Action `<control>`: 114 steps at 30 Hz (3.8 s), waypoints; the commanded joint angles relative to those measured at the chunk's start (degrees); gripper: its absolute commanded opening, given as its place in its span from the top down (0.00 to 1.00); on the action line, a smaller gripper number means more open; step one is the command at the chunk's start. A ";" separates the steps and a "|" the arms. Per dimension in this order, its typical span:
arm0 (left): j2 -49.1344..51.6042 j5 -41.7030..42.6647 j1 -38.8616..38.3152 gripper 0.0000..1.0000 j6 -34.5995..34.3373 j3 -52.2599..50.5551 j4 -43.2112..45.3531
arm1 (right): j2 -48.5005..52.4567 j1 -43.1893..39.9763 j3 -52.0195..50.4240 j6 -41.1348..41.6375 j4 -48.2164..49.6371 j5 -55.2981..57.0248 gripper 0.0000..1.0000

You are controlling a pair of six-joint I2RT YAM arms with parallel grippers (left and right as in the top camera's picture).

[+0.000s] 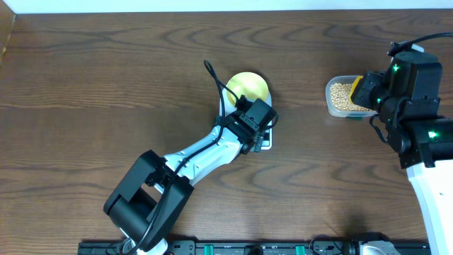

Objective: Scoop item into bowl and weigh 50g on scale

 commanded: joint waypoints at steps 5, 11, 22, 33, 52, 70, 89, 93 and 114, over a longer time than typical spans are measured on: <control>0.68 -0.85 0.04 0.02 1.60 -0.39 0.52 | 0.04 -0.33 1.31 -0.96 -0.50 -0.17 0.99; 0.68 -1.25 0.04 0.02 1.57 -0.42 0.22 | 0.04 -0.33 1.31 -1.01 -0.70 -0.15 0.99; 0.66 -1.92 0.04 0.02 1.38 -0.39 0.11 | 0.04 -0.33 1.31 -1.14 -0.74 -0.17 0.99; 0.66 -3.41 0.04 0.02 1.36 -0.39 0.52 | 0.04 -0.33 1.31 -1.16 -1.40 -0.17 0.99; 0.74 -3.39 0.04 0.02 1.11 -0.42 0.61 | 0.04 -0.35 1.31 -1.20 -1.97 -0.13 0.99; 1.53 -3.37 0.04 0.02 1.11 -0.42 0.02 | 0.04 -0.35 1.31 -1.60 -2.45 -0.13 0.99; 2.60 -3.37 0.04 0.02 0.92 -0.42 0.04 | 0.04 -0.35 1.31 -1.60 -3.13 0.02 0.99; 2.60 -3.37 0.04 0.02 0.92 -0.42 0.00 | 0.04 -0.35 1.31 -1.60 -3.28 0.02 0.99; 2.64 -2.01 0.02 0.02 1.42 -1.01 -0.59 | 0.04 -0.35 1.31 -1.57 -3.26 0.02 0.99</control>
